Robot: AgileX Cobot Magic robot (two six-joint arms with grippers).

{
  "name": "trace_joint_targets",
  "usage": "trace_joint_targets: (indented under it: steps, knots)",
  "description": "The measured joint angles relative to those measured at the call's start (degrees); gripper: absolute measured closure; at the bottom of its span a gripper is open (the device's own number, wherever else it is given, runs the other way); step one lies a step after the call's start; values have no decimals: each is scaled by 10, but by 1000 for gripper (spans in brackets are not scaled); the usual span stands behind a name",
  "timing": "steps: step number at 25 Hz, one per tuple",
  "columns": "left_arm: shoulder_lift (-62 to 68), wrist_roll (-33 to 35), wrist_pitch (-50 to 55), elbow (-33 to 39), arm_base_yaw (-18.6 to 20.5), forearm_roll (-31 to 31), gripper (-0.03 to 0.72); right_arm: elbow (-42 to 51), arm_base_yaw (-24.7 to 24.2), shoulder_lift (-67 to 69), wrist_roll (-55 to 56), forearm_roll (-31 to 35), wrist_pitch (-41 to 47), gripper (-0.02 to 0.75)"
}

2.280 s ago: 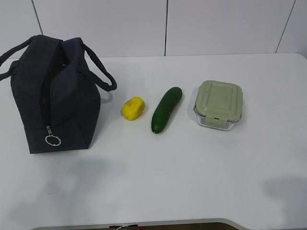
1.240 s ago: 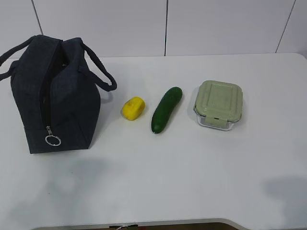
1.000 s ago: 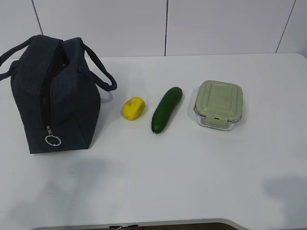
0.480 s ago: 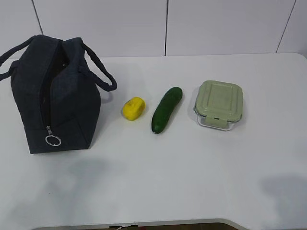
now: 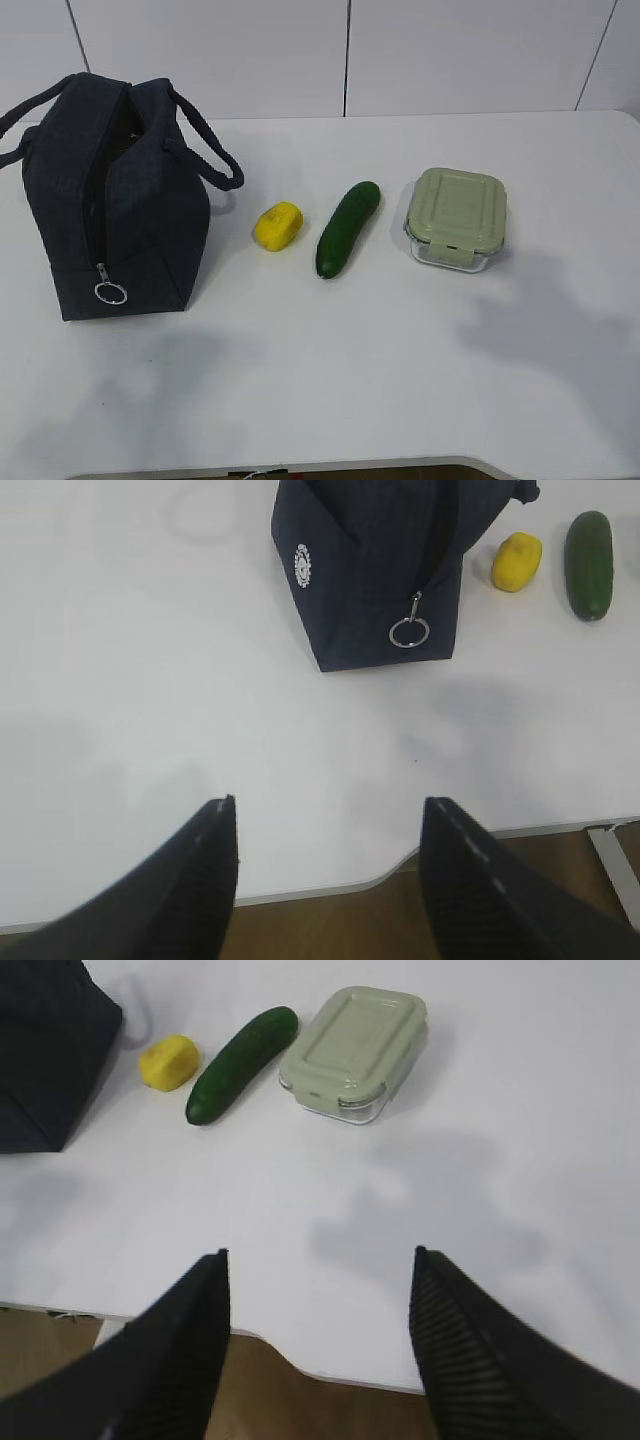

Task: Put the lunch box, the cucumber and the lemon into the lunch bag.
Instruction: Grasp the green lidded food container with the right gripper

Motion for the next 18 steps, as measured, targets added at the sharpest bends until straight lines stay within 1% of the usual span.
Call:
trace_joint_targets:
  steps: [10,16,18]
  knots:
    - [0,0,0,0,0,0,260,-151,0,264,-118,144,-12,276]
    - [0,0,0,0,0,0,260,-202,-1,393,-214,276,-2,276]
    - [0,0,0,0,0,0,260,-212,-12,433,-248,316,13,276]
